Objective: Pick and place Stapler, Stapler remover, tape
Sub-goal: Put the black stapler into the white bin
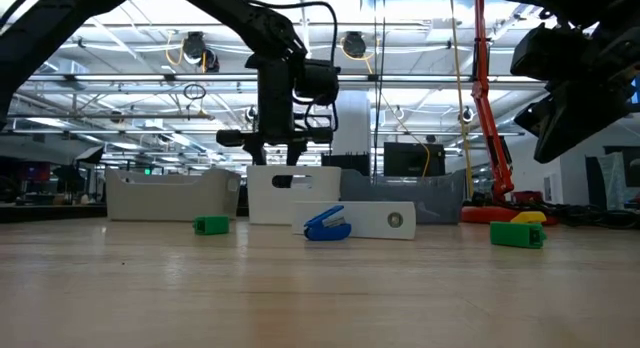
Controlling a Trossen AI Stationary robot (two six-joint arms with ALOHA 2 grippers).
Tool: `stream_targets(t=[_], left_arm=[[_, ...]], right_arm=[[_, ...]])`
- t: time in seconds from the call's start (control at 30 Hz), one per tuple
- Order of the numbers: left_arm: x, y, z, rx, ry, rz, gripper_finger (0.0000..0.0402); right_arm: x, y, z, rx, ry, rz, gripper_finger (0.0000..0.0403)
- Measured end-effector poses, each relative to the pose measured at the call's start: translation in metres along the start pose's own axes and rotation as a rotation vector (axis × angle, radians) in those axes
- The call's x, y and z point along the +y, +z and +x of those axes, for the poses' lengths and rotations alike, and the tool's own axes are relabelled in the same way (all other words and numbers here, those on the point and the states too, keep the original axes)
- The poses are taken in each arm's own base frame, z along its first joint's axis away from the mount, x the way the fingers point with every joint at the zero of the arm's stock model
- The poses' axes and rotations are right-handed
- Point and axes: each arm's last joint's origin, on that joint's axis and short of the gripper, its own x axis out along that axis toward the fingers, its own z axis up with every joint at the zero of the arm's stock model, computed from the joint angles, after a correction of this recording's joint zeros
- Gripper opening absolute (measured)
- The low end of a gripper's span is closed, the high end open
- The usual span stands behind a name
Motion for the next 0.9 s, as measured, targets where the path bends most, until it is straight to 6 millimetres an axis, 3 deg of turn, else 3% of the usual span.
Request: stream_targets(t=[0.4, 0.6, 0.9], left_arm=[[-0.0005, 0.0023, 0.0036, -0.006, 0.003, -0.012, 0.0141], [0.0000, 0.0034, 0.0032, -0.007, 0.003, -0.014, 0.0203], [0.0010, 0.0061, 0.0031, -0.015, 0.003, -0.021, 0.0216]], right_arm=[[0.0000, 0.0000, 0.0000, 0.000, 0.000, 0.015, 0.0001], [0.0000, 0.0000, 0.0000, 0.000, 0.000, 0.015, 0.0001], [0.0000, 0.0000, 0.0000, 0.000, 0.000, 0.015, 0.0001]])
